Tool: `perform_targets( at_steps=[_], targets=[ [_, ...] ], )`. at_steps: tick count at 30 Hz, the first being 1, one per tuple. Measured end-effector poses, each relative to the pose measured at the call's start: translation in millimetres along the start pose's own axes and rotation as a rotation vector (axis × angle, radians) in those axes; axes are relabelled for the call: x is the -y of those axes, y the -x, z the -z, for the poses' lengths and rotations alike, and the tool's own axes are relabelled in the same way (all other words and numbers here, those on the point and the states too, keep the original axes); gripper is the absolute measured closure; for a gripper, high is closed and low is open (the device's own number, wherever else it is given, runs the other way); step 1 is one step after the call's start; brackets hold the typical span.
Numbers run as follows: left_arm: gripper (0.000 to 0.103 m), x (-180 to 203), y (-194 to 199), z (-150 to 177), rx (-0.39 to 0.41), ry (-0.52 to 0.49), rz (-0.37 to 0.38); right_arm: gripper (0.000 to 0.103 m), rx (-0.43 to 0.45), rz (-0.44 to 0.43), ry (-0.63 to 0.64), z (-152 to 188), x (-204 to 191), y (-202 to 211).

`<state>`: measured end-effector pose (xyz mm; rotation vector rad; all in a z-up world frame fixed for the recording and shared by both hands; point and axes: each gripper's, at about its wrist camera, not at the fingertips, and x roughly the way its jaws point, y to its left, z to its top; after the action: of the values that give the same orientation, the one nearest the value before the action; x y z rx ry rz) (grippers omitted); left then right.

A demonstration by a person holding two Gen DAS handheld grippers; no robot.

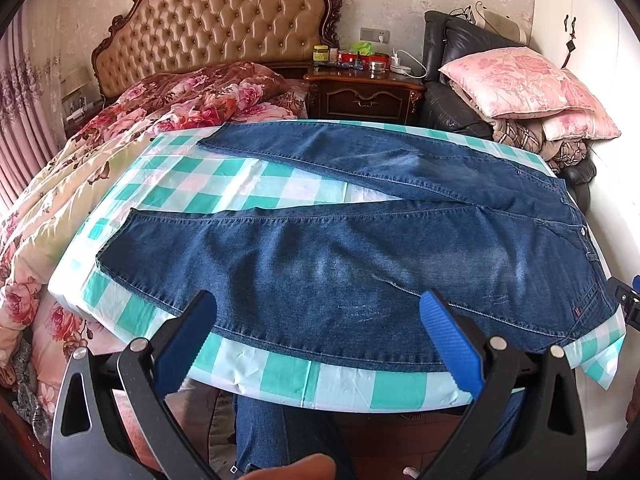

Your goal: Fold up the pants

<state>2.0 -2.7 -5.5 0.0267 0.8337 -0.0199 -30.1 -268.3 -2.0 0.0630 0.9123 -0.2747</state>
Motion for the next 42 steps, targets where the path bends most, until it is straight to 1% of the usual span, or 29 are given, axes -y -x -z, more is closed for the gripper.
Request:
perform_targets(
  at_steps=[42],
  targets=[
    [0.001, -1.0, -1.7, 3.2, -0.005, 0.004, 0.006, 0.015, -0.001, 0.002, 0.001, 2.6, -0.8, -2.0]
  ],
)
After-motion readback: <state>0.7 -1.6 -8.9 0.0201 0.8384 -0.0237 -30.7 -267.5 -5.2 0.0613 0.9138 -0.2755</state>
